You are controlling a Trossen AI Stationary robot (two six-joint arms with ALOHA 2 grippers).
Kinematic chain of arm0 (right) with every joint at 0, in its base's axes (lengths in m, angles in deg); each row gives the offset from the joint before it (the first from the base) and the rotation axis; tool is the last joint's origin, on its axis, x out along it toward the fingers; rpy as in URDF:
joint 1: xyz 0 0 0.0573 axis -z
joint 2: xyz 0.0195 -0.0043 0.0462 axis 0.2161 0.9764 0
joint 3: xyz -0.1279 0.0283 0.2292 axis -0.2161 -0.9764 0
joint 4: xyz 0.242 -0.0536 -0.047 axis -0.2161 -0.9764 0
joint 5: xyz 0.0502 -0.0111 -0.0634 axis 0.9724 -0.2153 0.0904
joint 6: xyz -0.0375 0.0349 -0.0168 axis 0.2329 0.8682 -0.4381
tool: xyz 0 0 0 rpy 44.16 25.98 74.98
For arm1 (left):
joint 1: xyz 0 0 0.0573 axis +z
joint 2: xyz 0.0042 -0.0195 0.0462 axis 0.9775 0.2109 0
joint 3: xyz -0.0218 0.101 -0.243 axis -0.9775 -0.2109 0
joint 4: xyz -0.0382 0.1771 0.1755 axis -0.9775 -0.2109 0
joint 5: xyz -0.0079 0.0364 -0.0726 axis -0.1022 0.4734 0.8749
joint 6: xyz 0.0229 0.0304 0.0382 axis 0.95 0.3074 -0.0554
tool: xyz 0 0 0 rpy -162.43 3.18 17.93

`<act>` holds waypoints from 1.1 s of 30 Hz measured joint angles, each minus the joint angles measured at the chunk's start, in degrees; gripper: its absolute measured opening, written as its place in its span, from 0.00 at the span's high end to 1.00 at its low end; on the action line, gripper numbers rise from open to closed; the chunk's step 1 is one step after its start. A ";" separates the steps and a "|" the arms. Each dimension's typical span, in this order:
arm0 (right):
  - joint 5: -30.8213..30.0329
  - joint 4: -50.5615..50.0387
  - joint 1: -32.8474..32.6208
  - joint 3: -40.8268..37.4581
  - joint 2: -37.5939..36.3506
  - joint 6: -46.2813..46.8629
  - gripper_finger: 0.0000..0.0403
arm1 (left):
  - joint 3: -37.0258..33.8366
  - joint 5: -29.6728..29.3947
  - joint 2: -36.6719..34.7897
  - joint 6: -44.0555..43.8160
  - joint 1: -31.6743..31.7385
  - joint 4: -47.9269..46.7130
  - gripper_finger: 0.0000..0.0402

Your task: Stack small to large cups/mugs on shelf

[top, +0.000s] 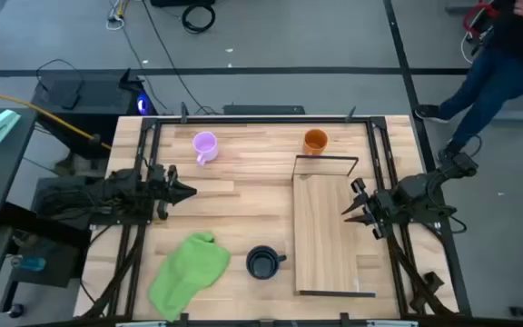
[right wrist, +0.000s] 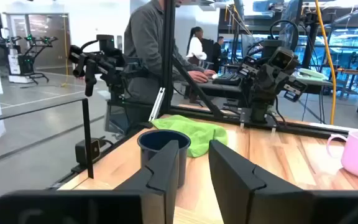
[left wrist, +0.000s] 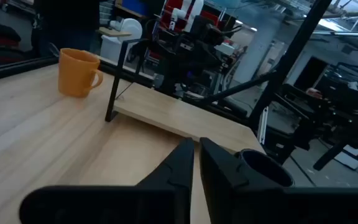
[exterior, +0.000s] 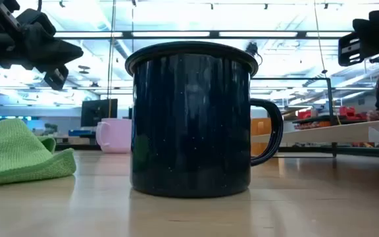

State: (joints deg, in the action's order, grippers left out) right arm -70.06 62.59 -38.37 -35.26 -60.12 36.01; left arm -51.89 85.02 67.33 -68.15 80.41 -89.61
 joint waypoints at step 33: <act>0.00 -0.02 0.00 0.00 -0.01 -0.02 0.76 | 0.00 0.00 -0.01 -0.02 0.00 -0.01 0.94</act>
State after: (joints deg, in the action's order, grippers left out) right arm -70.06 62.57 -38.37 -35.26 -60.13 35.99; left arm -51.89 85.02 67.32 -68.18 80.41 -89.62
